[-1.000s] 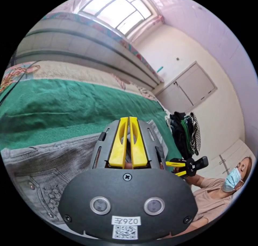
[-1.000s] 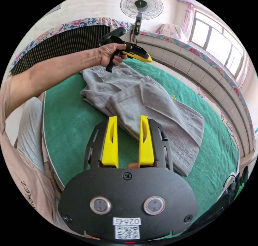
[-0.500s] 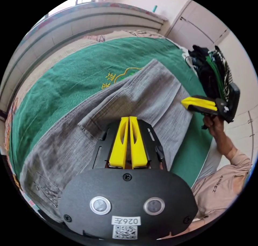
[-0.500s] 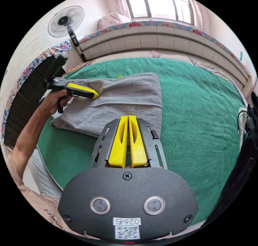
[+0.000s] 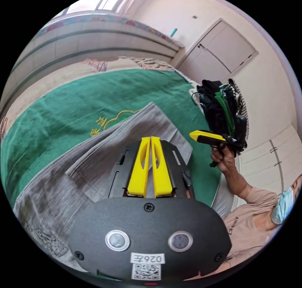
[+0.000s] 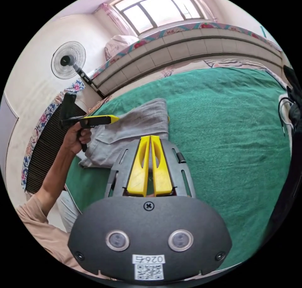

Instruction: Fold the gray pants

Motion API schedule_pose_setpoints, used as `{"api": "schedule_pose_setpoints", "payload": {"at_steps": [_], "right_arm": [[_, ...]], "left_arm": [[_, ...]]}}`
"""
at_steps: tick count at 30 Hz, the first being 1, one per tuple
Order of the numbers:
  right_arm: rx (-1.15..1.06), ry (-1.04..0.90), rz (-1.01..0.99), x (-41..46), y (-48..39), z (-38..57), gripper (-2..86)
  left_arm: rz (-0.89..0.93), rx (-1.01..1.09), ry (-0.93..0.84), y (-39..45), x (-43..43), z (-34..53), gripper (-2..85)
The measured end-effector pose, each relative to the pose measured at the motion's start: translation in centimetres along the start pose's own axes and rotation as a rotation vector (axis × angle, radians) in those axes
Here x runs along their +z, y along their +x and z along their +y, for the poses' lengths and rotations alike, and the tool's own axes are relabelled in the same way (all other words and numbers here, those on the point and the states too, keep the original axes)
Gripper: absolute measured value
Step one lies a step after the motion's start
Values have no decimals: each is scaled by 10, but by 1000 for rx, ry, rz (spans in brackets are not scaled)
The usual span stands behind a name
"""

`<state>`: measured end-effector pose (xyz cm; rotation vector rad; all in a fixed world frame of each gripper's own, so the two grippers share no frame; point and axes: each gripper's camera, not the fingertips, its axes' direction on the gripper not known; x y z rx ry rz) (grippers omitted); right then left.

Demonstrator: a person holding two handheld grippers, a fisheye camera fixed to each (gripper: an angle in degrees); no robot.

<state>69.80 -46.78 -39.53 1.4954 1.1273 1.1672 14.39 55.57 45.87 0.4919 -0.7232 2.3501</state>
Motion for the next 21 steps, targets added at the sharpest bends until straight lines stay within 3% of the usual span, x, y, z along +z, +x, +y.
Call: {"api": "schedule_pose_setpoints", "payload": {"at_steps": [5, 9, 14, 21], "right_arm": [[114, -57, -95, -10, 62, -34, 72], [132, -204, -119, 26, 81, -50, 73], [84, -174, -39, 27, 78, -62, 47], [-35, 16, -75, 2, 59, -53, 9]], "left_arm": [[-61, 87, 43, 56, 24, -36, -2], [-23, 5, -75, 54, 62, -62, 38], [-4, -105, -213, 44, 95, -83, 126], [-57, -59, -367, 70, 126, -109, 207]]}}
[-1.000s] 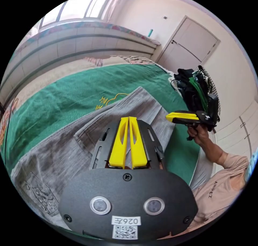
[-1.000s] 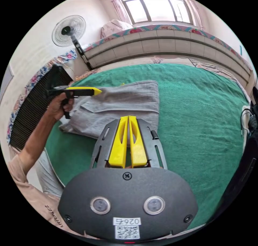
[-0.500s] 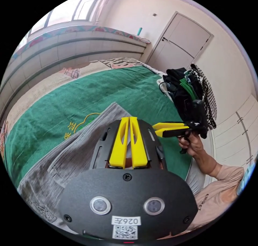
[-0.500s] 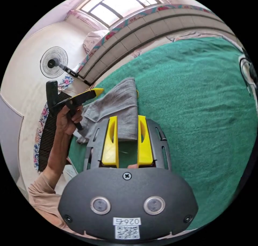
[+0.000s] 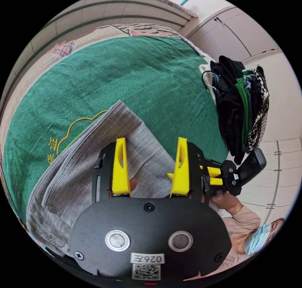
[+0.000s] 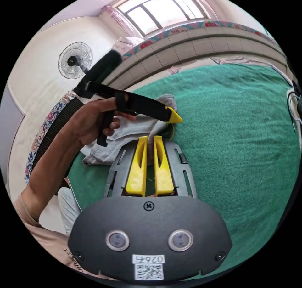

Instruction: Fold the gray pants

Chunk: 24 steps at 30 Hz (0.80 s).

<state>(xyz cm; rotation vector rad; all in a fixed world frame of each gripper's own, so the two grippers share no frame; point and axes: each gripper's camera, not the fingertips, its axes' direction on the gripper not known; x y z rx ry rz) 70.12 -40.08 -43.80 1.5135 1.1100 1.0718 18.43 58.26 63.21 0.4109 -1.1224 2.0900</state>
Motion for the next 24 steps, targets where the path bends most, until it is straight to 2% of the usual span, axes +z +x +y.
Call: {"api": "schedule_pose_setpoints", "payload": {"at_steps": [3, 5, 10, 14, 17, 19, 21, 24], "right_arm": [[-112, 5, 76, 4, -27, 6, 0], [-159, 5, 104, 7, -40, 12, -1], [-167, -11, 144, 13, -38, 19, 18], [-89, -1, 43, 10, -17, 27, 123], [-94, -59, 82, 36, -22, 34, 177], [-119, -94, 106, 57, -27, 41, 124], [-171, -151, 155, 71, -29, 50, 21], [-103, -140, 69, 43, -11, 55, -2]], "left_arm": [[-67, -19, -74, 5, 2, -10, 181], [-142, -17, -132, 4, 6, -13, 134], [-95, -32, -109, -14, -2, -6, 70], [26, -90, 2, -43, -15, 16, 20], [101, -139, 72, -57, -23, 33, 12], [99, -158, 96, -57, -28, 41, 9], [67, -167, 103, -52, -33, 46, 7], [-1, -148, 94, -29, -45, 49, 5]]}}
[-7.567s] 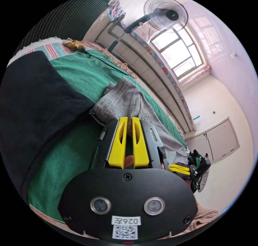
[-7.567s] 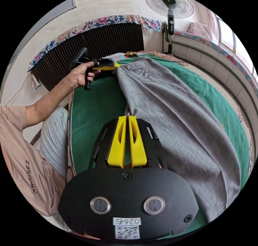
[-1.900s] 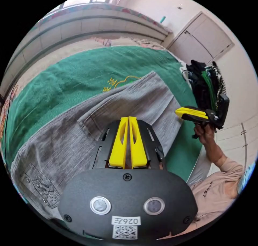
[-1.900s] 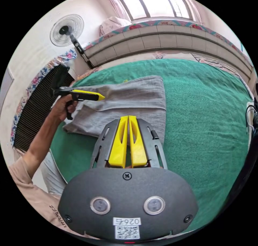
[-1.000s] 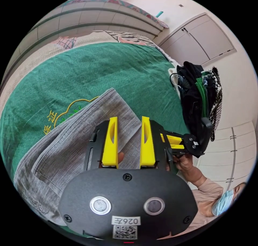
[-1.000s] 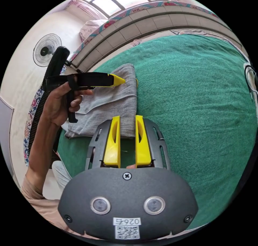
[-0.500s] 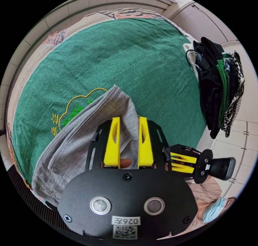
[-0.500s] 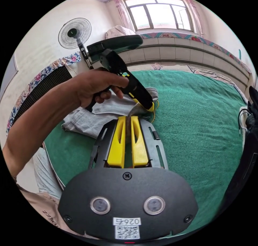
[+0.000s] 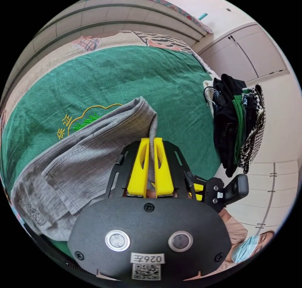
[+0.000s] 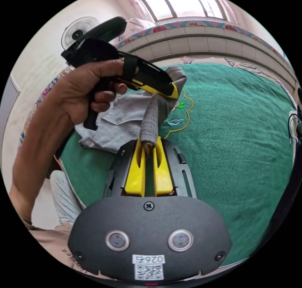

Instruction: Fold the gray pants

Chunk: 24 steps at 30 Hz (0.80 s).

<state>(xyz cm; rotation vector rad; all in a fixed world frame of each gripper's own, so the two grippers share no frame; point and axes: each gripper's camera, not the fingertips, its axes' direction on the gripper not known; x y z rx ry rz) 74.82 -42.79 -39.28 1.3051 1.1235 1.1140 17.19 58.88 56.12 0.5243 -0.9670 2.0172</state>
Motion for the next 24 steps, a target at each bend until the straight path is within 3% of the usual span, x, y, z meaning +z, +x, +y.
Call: {"api": "schedule_pose_setpoints", "payload": {"at_steps": [3, 7, 14, 19, 24], "right_arm": [[39, 43, -97, -47, 21, 22, -7], [69, 95, -95, -115, 40, 64, -8], [70, 282, 128, -219, 21, 162, -9], [-38, 327, 177, -207, -41, 175, -9], [-216, 327, 121, -127, -127, 145, -7]], "left_arm": [[-21, 87, -18, 36, -12, 2, 5], [126, 232, -10, 89, -18, 8, 5], [453, 414, 19, 131, -36, 30, 5], [511, 456, 72, 84, -91, 68, 5], [484, 444, 161, -20, -162, 122, 4]]}}
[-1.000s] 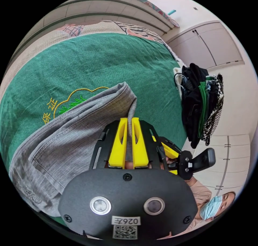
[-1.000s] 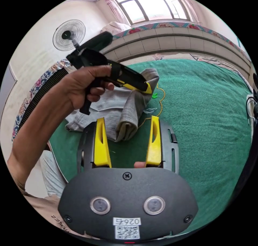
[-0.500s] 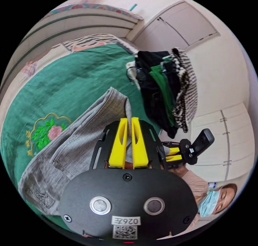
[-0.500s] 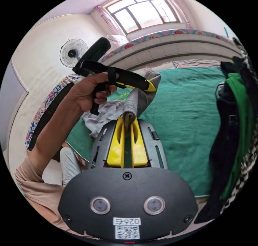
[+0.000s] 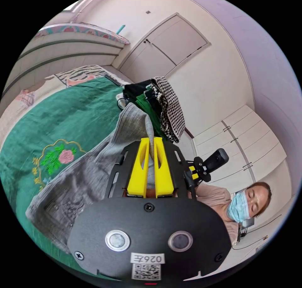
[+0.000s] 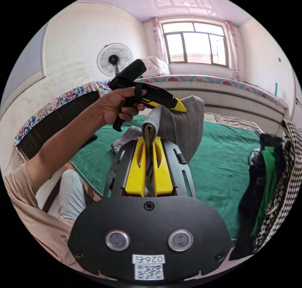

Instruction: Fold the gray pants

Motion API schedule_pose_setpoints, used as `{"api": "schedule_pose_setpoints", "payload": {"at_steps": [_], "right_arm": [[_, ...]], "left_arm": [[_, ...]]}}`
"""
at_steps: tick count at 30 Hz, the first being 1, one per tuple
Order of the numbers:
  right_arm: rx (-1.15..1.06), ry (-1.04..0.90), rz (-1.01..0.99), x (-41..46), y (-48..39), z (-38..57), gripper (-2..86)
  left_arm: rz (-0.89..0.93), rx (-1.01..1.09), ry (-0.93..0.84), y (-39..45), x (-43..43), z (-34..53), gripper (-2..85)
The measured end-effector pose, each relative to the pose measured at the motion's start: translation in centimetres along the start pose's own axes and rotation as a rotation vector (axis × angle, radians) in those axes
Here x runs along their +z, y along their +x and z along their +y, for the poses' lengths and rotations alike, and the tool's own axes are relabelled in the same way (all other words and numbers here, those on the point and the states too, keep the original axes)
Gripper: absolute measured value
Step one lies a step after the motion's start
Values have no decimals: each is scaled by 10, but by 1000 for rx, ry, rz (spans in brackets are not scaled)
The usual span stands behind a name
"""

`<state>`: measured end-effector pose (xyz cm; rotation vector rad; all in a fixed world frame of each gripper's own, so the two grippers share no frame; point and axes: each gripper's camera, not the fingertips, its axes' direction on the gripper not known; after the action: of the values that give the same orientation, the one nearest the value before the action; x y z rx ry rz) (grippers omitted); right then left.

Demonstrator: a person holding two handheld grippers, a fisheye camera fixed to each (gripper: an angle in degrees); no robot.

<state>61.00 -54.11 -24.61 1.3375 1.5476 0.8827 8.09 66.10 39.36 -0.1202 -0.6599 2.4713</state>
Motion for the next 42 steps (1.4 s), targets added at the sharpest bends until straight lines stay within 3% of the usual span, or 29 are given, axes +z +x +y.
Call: {"api": "schedule_pose_setpoints", "payload": {"at_steps": [5, 9, 15, 18, 23, 25, 26, 29, 32, 36, 38, 42], "right_arm": [[-217, -44, -91, 112, -75, -5, 5], [-259, -185, -204, 204, -83, 0, -5], [-66, -478, -298, 288, -6, 14, -9], [14, -539, -379, 297, 28, 13, -9], [15, -614, -396, 315, 41, 10, -9], [14, -648, -423, 325, 40, 13, -9], [17, -663, -440, 330, 39, 15, -9], [-4, -681, -439, 337, 33, 16, -9], [-19, -694, -440, 347, 34, 19, -9], [157, -684, -545, 368, 61, 36, -9], [184, -655, -563, 363, 63, 35, -9], [75, -562, -504, 330, 39, 24, -9]], "left_arm": [[-163, -164, 30, -87, -105, 119, 4], [-289, -370, 2, -171, -130, 200, 4], [-36, -489, 95, -247, -130, 274, 5], [-57, -482, 80, -235, -139, 276, 6], [-281, -412, 175, -169, -169, 274, 7], [-324, -405, 229, -153, -169, 271, 47], [-337, -404, 252, -148, -163, 266, 106], [-399, -399, 207, -147, -126, 245, 171], [-515, -522, 27, -160, -82, 232, 137], [-467, -665, 158, -135, -98, 239, 104], [-581, -623, 308, -79, -112, 245, 37], [-643, -337, 332, 17, -87, 250, -3]]}}
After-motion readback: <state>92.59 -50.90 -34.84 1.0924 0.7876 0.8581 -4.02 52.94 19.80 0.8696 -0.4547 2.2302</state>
